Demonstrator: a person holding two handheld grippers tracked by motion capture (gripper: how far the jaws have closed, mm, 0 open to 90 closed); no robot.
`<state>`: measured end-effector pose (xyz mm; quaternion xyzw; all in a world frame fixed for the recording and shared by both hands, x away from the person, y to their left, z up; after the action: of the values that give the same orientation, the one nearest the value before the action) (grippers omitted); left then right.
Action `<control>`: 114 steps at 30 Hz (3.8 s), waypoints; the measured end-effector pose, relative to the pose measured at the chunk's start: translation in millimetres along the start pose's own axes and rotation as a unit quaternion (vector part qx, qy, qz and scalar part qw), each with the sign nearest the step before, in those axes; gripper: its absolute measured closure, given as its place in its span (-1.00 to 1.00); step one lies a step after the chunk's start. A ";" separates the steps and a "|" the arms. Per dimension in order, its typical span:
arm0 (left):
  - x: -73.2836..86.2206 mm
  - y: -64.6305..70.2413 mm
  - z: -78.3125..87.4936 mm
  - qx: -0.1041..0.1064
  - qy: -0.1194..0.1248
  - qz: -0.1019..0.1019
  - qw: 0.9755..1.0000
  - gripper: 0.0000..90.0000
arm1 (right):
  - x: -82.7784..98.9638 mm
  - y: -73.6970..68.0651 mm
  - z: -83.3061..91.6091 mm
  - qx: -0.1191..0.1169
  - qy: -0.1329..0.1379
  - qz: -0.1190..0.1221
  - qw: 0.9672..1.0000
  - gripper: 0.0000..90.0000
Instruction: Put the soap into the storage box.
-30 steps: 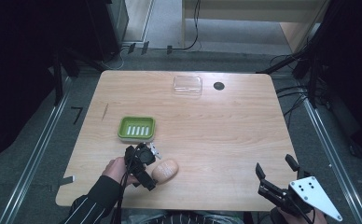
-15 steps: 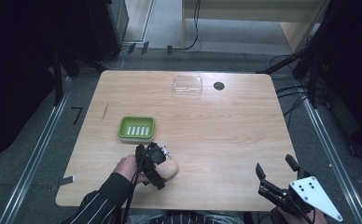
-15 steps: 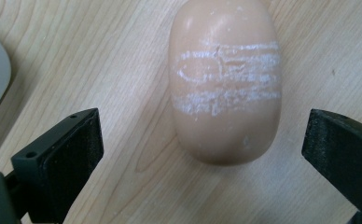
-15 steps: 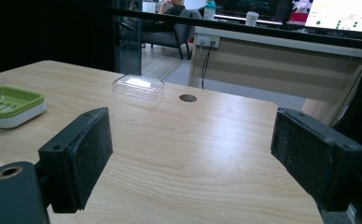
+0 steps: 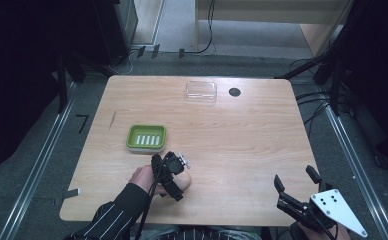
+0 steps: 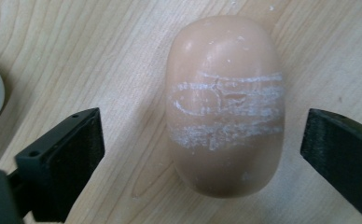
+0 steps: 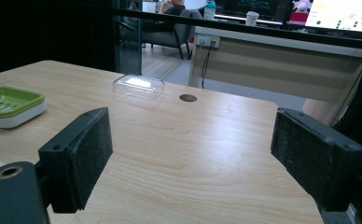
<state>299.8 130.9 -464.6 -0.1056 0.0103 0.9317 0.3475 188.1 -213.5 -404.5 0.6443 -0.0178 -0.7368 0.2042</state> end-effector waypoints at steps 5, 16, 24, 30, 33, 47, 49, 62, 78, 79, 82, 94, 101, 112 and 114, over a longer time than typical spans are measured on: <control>-0.7 -0.2 -1.2 0.001 0.004 0.005 1.000 -0.83 | 0.0 -0.1 -0.1 -0.001 0.000 0.000 1.000 -0.71; -4.3 6.2 -7.9 0.010 -0.003 0.005 1.000 -0.49 | -0.2 -0.1 0.1 0.000 0.001 0.000 1.000 -0.71; -4.3 8.1 -10.1 0.014 -0.009 0.003 1.000 -0.28 | 0.3 0.7 0.4 0.000 0.001 -0.001 1.000 -0.71; -4.8 6.1 -11.4 0.015 -0.016 0.009 1.000 -0.29 | 0.0 0.0 -0.1 0.000 0.000 0.000 1.000 -0.71; -6.1 5.3 -12.7 0.016 -0.025 0.007 1.000 -0.30 | -0.2 -0.3 0.1 0.000 0.001 0.000 1.000 -0.71; -7.1 2.1 -13.8 0.027 -0.024 0.012 0.999 -0.26 | 0.3 0.8 0.6 0.000 0.002 0.001 1.000 -0.71; -6.4 2.3 -13.7 0.029 -0.021 0.013 0.999 -0.25 | 0.2 0.6 0.6 0.000 0.002 0.001 1.000 -0.71; -1.2 -6.6 -0.7 0.036 -0.009 -0.023 0.999 -0.25 | 0.1 0.8 0.7 0.000 0.003 0.000 1.000 -0.71; 11.1 -23.6 10.1 0.031 -0.001 -0.038 0.999 -0.25 | -0.1 0.5 0.6 0.000 0.003 0.000 1.000 -0.71; 11.1 -23.6 10.1 0.031 -0.001 -0.038 0.999 -0.25 | -0.1 0.5 0.6 0.000 0.003 0.000 1.000 -0.71; 13.3 -27.4 12.7 0.028 -0.003 -0.041 0.999 -0.25 | -0.1 0.4 0.6 0.000 0.003 0.000 1.000 -0.71; 16.8 -35.7 17.7 0.027 -0.002 -0.056 0.998 -0.25 | -0.3 0.3 0.4 -0.001 0.002 -0.001 1.000 -0.71; 18.0 -42.6 22.7 0.024 0.006 -0.054 0.998 -0.25 | -0.3 0.3 0.0 -0.001 0.003 -0.002 1.000 -0.71; 17.1 -50.5 30.2 0.026 0.012 -0.063 0.998 -0.25 | -0.6 -0.1 -0.6 -0.002 0.003 -0.001 1.000 -0.71; 17.4 -52.7 31.0 0.024 0.013 -0.063 0.998 -0.25 | -0.6 0.0 -0.7 -0.002 0.003 -0.001 1.000 -0.71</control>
<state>315.4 184.9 -434.9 -0.1096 0.0300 0.9059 0.4080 188.9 -213.1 -404.0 0.6463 -0.0147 -0.7348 0.2052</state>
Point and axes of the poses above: each handheld gripper's, and its own axes: z roughly backward along the jaws, x roughly out of its underside, y roughly to its right, the point moved 2 cm from there along -z, roughly forward along the jaws, and after that the axes turned 15 degrees about z, right-handed, at the moved point
